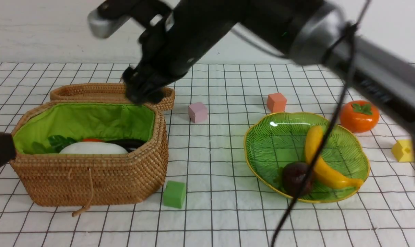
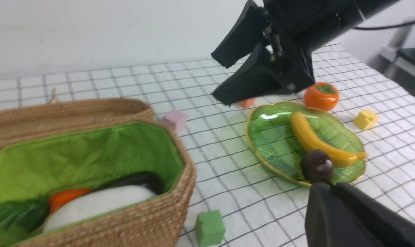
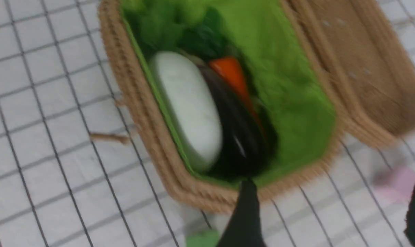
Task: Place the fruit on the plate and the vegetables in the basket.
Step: Grab a tomato with your right arm and place it on the plate on the right.
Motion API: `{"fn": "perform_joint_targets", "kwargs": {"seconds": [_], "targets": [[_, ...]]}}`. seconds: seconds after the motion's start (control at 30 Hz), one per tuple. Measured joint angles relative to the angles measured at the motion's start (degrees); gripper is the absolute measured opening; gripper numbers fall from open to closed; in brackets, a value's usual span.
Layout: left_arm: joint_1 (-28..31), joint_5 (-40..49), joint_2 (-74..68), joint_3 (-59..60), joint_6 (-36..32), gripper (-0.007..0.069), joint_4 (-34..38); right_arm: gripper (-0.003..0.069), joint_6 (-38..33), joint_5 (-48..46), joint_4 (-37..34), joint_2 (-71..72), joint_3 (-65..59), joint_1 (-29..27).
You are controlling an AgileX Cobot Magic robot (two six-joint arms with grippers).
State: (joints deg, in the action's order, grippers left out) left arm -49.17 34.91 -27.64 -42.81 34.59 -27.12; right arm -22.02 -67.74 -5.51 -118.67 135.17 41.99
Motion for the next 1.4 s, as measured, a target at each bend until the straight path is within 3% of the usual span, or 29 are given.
{"fn": "perform_joint_targets", "kwargs": {"seconds": [0.1,0.2,0.27,0.33,0.37,0.43,0.53,0.63,0.67,0.77,0.83,0.9,0.97,1.17,1.23,1.4], "targets": [[0.00,-4.36,-0.56,0.00,-8.19,-0.0006,7.44,0.0409,7.16,-3.44,9.31,5.20,-0.01,-3.72],[0.00,-6.02,-1.82,0.00,-18.21,-0.0006,19.05,0.0218,15.97,-3.74,16.59,9.06,-2.15,-11.37],[0.00,-6.08,-2.22,0.00,-21.25,-0.0006,22.29,0.0165,18.58,-3.81,17.40,9.96,-3.61,-14.23],[0.00,-5.73,-3.13,0.00,-28.49,-0.0006,29.36,0.0076,24.18,-3.81,17.60,11.74,-8.30,-22.27],[0.00,-5.58,-3.26,0.00,-29.65,-0.0006,30.36,0.0063,24.86,-3.81,17.39,11.92,-9.18,-23.57],[0.00,-5.00,-3.69,0.00,-36.13,-0.0006,35.35,0.0050,27.02,-3.93,14.09,12.25,-14.43,-32.01],[0.00,-5.01,-3.87,0.00,-42.64,-0.0006,39.98,0.0107,26.92,-4.00,6.57,9.93,-18.76,-40.53],[0.00,-5.40,-3.87,0.00,-44.40,-0.0004,41.58,0.0191,26.46,-2.77,0.89,6.86,-19.74,-45.06],[0.00,-5.60,-3.87,0.00,-45.06,-0.0003,42.03,0.0302,25.94,-0.73,-3.76,3.74,-19.98,-48.60],[0.00,-5.77,-3.87,0.00,-45.45,-0.0001,42.24,0.0472,25.67,3.03,-9.32,-0.98,-20.10,-53.58],[0.00,-5.77,-3.87,0.00,-45.50,-0.0002,42.24,0.0521,25.53,4.46,-10.97,-2.54,-20.18,-55.18],[0.00,-5.84,-3.87,0.00,-45.57,0.0000,42.33,0.0622,24.34,7.16,-13.87,-5.41,-20.27,-57.43],[0.00,-5.99,-3.87,0.00,-45.61,-0.0001,42.44,0.0661,22.79,8.84,-16.26,-7.48,-20.27,-58.14],[0.00,-9.81,-3.87,0.02,-45.23,0.0001,42.44,0.0671,18.52,12.89,-24.79,-12.93,-20.40,-58.02],[0.00,-13.35,-3.87,0.02,-45.18,0.0004,42.38,0.0649,16.46,14.29,-28.78,-14.89,-20.46,-57.91],[0.36,-17.19,-3.94,0.02,-44.89,0.0005,40.10,0.0605,14.54,15.90,-31.29,-16.07,-20.46,-57.45]]}}
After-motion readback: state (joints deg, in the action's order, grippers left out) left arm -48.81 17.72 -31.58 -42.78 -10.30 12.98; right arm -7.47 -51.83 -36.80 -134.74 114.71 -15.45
